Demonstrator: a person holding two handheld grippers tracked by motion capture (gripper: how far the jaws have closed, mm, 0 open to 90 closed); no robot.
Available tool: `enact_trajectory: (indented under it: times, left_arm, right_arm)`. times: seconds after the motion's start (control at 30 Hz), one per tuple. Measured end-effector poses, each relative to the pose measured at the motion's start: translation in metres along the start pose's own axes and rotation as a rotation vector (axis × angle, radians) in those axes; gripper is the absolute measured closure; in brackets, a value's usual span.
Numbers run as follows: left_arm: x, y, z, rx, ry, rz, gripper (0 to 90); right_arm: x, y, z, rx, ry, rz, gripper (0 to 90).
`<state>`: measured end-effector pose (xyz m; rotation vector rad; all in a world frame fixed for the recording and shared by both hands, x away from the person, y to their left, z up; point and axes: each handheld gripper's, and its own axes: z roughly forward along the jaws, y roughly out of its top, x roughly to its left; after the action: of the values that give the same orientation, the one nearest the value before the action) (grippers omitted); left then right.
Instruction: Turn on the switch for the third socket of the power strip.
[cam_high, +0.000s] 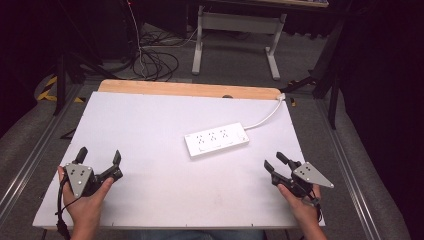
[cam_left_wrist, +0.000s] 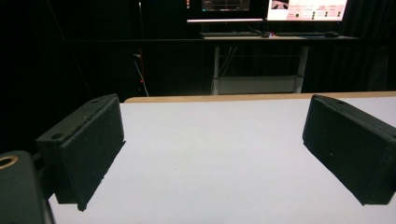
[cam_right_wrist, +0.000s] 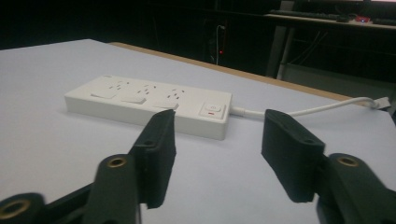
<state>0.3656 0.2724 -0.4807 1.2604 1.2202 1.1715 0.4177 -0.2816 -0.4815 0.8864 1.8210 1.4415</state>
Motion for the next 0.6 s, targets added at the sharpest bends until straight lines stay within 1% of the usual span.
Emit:
enact_trajectory:
  times: [0.13,0.43,0.6]
  left_arm:
    - [-0.0001,0.0000,0.0002,0.000,-0.001,0.001,6.0]
    - [-0.0004,0.0002,0.0002,0.002,-0.003,0.006,6.1]
    - [-0.0006,0.0001,0.0006,0.001,-0.004,0.009,6.3]
  right_arm:
    - [0.0009,0.0005,-0.0005,0.001,0.014,-0.007,56.8]
    - [0.0008,0.0019,-0.0025,-0.001,0.023,-0.010,65.0]
    - [0.0011,0.0031,-0.0042,-0.002,0.023,-0.009,73.5]
